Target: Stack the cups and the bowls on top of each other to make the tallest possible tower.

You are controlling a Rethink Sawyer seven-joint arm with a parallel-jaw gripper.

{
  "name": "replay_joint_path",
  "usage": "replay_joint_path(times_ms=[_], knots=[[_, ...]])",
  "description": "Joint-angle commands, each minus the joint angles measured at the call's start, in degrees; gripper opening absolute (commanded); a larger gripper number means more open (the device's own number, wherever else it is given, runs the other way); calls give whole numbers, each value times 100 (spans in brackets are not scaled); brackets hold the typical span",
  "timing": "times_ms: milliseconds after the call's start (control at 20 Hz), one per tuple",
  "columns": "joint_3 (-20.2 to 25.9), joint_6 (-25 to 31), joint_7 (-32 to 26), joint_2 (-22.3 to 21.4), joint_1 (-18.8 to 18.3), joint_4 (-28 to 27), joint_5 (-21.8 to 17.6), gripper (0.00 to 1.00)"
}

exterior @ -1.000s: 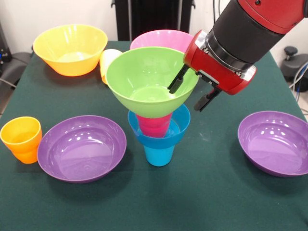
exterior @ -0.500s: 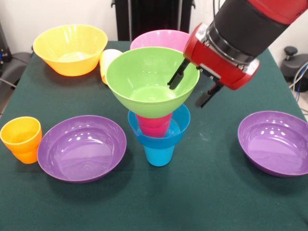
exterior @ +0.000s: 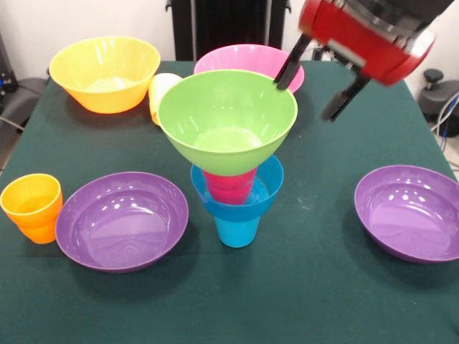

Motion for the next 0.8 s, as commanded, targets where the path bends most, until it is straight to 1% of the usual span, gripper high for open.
replay_joint_path(times_ms=[50,100,200,250,300,400,500,700,750,800], knots=[[-83,1454,294,321,-359,-1487,475,100],[-214,1633,338,374,-425,-1703,636,100],[-479,1837,473,530,-539,-2073,1019,100],[-588,1863,527,587,-566,-2171,1184,100],[-784,1862,664,710,-626,-2340,1502,100],[-1085,1785,841,865,-658,-2459,1966,100],[-1314,1620,996,974,-646,-2464,2296,100],[-1535,1150,1176,1115,-544,-2296,2562,100],[-1559,1060,1188,1129,-513,-2242,2586,100],[-1480,921,1251,1128,-433,-2112,2539,100]])
